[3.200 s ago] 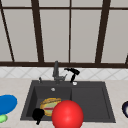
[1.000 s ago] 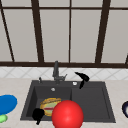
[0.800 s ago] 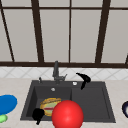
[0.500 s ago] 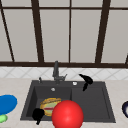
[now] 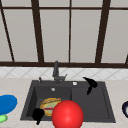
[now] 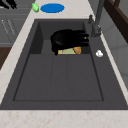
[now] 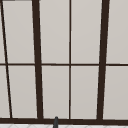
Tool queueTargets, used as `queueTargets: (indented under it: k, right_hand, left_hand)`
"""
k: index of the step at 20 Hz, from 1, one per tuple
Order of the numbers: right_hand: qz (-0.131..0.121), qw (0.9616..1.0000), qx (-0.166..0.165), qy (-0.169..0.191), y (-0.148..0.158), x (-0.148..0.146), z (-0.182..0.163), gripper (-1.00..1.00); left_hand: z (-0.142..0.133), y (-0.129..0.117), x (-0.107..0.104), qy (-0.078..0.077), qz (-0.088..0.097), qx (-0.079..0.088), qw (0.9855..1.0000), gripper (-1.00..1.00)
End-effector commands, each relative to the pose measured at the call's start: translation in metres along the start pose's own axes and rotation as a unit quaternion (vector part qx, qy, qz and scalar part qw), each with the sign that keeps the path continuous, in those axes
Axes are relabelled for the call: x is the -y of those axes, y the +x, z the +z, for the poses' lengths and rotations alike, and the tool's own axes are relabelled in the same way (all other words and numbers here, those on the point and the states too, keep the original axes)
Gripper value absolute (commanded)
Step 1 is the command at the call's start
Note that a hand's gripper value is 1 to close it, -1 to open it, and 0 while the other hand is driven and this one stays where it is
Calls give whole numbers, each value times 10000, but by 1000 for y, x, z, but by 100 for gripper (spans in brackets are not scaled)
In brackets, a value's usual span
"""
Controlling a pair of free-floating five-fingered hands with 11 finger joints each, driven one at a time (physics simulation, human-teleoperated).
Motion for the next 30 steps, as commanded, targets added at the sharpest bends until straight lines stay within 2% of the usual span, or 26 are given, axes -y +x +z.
queueTargets:
  k: [1,5,8,16,23,30]
  right_hand:
    - [96,9997,-185,-86,-5,0,24,-100]
    - [114,9996,-253,-111,-9,-2,50,-100]
    - [178,9986,-466,-154,-3,-11,65,-100]
    - [334,9931,-1064,-362,10,-46,100,-100]
    - [268,9925,-1097,-463,15,-67,149,-100]
    - [278,9907,-1269,-402,24,-76,193,-100]
  left_hand:
    - [0,0,0,0,0,0,10000,0]
    - [0,0,0,0,0,0,10000,0]
    - [0,0,0,0,0,0,10000,0]
    - [0,0,0,0,0,0,10000,0]
    - [0,0,0,0,0,0,10000,0]
    - [0,0,0,0,0,0,10000,0]
